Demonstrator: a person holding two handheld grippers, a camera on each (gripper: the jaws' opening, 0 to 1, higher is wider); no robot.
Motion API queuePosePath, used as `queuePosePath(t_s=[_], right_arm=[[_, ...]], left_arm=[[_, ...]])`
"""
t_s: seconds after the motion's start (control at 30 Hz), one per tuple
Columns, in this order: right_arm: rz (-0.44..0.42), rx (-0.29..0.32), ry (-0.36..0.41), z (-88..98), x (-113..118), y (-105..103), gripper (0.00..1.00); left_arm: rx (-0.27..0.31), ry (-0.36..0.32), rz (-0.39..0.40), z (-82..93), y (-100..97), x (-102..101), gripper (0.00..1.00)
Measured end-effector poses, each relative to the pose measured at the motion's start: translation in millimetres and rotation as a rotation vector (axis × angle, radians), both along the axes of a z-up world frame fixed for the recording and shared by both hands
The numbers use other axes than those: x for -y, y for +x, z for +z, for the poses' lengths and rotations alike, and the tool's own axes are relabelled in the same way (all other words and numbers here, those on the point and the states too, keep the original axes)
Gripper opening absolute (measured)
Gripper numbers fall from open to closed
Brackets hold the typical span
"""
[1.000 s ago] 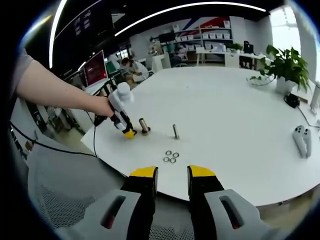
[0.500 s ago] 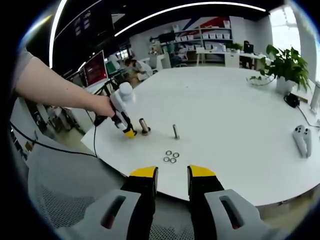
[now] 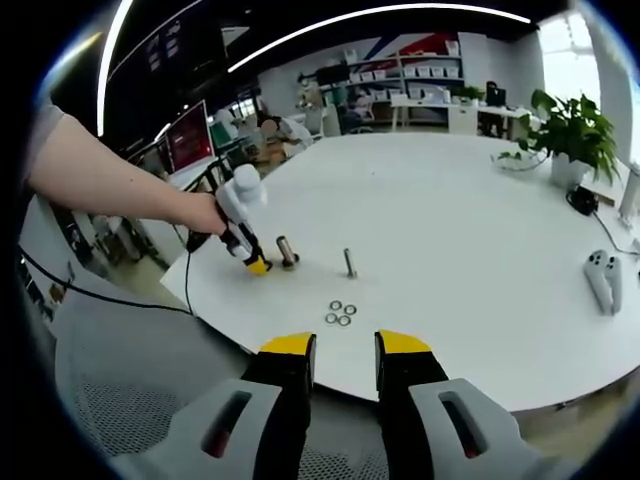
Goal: Place the washer onto the threaded stud by aligning its center hole with the stud, sliding it down to the base, and recovering from edge contact or off-axis alignment until the washer reaches the visible bottom stop.
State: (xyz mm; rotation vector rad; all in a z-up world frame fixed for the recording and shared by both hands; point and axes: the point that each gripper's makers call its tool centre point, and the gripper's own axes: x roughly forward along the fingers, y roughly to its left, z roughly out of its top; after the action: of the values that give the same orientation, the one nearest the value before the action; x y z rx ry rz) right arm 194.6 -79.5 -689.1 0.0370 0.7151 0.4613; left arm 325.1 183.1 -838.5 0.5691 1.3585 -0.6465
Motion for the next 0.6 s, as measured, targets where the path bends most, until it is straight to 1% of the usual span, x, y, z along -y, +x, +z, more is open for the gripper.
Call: queuePosePath(t_s=[0.13, 0.23, 0.37, 0.43, 0.5, 0.6], right_arm=[[-0.004, 0.001, 0.002, 0.5, 0.5, 0.2, 0.26], [-0.003, 0.001, 0.002, 0.6, 0.2, -0.3, 0.26], [-0.002, -0.002, 0.003, 0.4, 0.0, -0.6, 0.26], [-0.010, -0.013, 0.001, -1.2, 1.2, -1.0, 0.26], [-0.006, -0.014, 0.004, -1.1, 0.5, -0.9, 0.26], [-0.004, -0.014, 0.006, -1.0, 0.2, -1.4, 0.26]], left_arm=[[0.005, -0.004, -0.001, 1.1, -0.5, -0.5, 0.19], [-0.009, 0.003, -0.002, 1.6, -3.7, -0.4, 0.19], [-0.015, 0.016, 0.015, 2.1, -6.3, -2.9, 0.19], [-0.017, 0.035, 0.003, 2.4, -8.8, -5.1, 0.19], [-0.024, 0.042, -0.009, 2.4, -12.8, -5.4, 0.19], [-0.018, 0.048, -0.018, 4.4, -15.7, -6.7, 0.19]])
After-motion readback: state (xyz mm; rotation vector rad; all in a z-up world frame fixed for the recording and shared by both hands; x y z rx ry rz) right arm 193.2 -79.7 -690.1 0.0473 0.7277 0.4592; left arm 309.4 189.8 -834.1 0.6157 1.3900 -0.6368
